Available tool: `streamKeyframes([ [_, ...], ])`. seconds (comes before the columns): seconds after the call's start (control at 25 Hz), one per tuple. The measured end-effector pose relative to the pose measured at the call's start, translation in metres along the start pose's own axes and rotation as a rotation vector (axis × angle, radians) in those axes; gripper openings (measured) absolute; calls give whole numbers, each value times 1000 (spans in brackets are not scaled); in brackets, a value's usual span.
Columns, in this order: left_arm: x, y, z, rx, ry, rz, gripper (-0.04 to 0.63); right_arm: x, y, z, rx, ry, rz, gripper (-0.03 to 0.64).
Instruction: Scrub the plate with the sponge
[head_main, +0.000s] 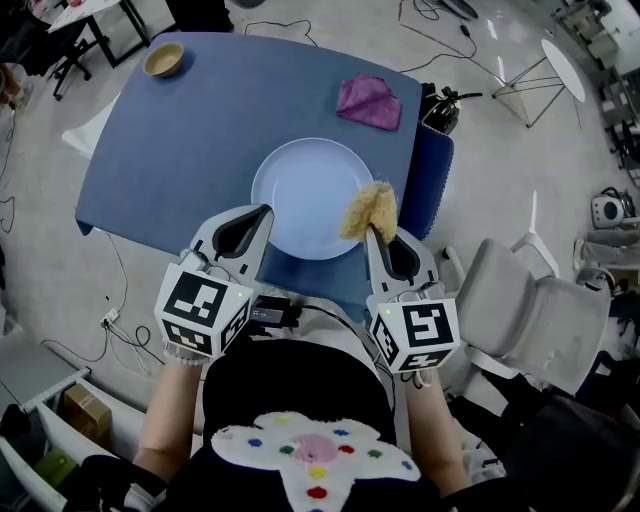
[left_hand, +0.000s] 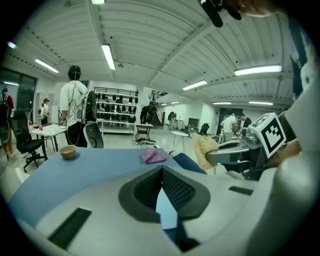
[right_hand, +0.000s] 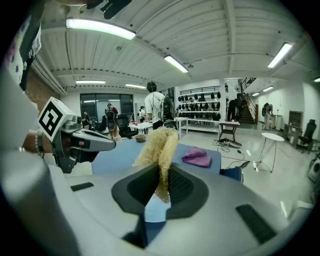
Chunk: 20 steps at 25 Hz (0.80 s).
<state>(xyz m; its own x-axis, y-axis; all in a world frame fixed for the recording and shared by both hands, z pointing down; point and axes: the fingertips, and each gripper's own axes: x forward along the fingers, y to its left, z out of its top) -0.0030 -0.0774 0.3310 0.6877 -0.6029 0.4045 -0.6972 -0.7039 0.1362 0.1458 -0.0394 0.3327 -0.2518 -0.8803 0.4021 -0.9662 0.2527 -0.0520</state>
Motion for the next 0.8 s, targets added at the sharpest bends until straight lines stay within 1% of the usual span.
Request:
streamKeyframes([
  [0.2,3,0,-1,8,4,-2,9,4,3,-2,8,8,5,40],
  [0.8,1,6,-6,0,19,-3,9,10,10,-1,-3,16,25,40],
])
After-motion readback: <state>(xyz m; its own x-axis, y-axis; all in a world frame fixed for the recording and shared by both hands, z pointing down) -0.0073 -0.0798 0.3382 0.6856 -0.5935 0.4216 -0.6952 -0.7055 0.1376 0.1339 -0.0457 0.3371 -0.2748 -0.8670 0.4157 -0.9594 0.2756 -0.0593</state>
